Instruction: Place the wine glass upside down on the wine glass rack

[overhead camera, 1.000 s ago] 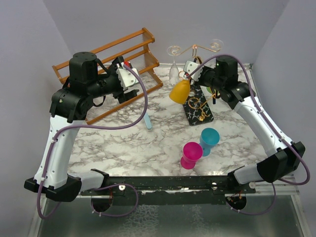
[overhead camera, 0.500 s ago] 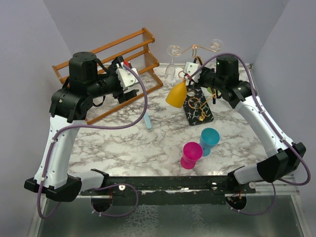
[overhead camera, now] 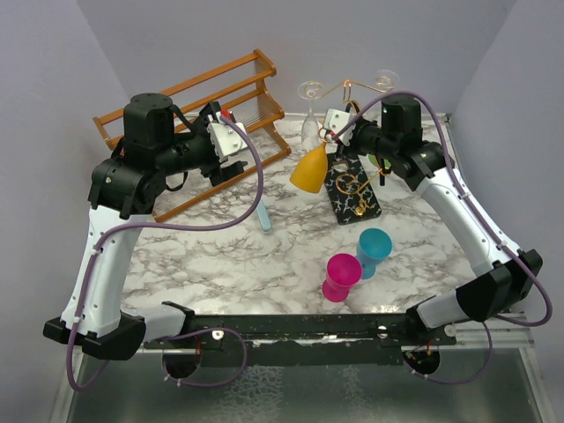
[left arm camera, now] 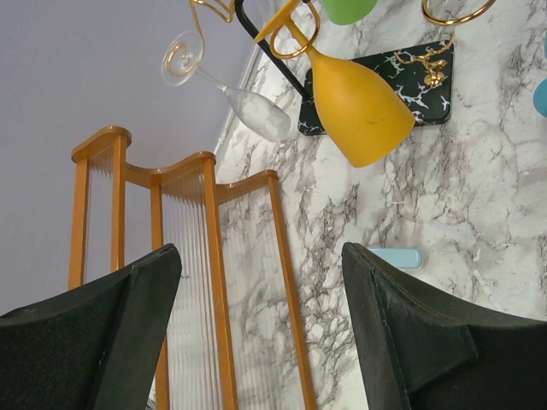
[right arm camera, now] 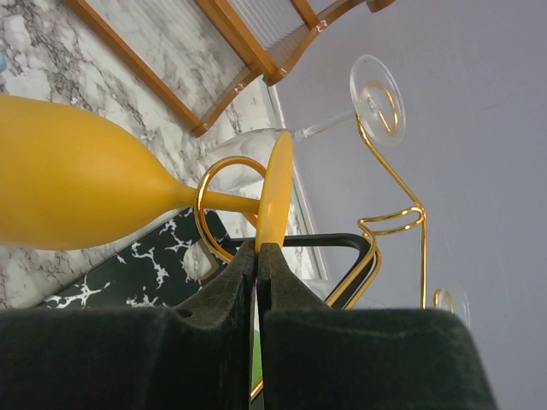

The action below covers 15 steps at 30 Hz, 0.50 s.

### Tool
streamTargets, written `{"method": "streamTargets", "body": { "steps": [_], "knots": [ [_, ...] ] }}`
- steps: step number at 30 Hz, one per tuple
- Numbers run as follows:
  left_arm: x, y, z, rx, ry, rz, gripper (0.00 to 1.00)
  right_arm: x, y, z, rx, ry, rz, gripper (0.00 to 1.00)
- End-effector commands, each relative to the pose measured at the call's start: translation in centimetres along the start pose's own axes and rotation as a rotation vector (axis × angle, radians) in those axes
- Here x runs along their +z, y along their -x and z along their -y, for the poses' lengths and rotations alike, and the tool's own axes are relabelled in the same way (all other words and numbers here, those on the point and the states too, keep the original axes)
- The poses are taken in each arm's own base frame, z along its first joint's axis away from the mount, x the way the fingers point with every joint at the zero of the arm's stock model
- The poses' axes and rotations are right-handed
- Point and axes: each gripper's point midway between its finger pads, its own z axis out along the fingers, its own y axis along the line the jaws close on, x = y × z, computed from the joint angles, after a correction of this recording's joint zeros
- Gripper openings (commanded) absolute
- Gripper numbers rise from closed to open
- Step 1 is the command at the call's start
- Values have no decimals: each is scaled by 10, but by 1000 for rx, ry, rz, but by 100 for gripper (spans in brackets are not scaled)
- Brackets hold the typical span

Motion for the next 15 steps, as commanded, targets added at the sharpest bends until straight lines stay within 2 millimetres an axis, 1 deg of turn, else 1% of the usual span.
{"method": "streamTargets", "body": {
  "steps": [1, 4, 8, 15],
  "knots": [
    [-5, 8, 3, 16, -14, 26, 79, 3, 19, 6, 11, -8, 58, 2],
    [-5, 8, 3, 17, -13, 26, 79, 7, 18, 7, 20, -17, 54, 2],
    [-4, 7, 3, 15, -17, 24, 79, 10, 16, 14, 33, -55, 41, 2],
    [-3, 6, 3, 15, -19, 24, 79, 9, 11, 28, 31, -120, 4, 2]
  ]
}}
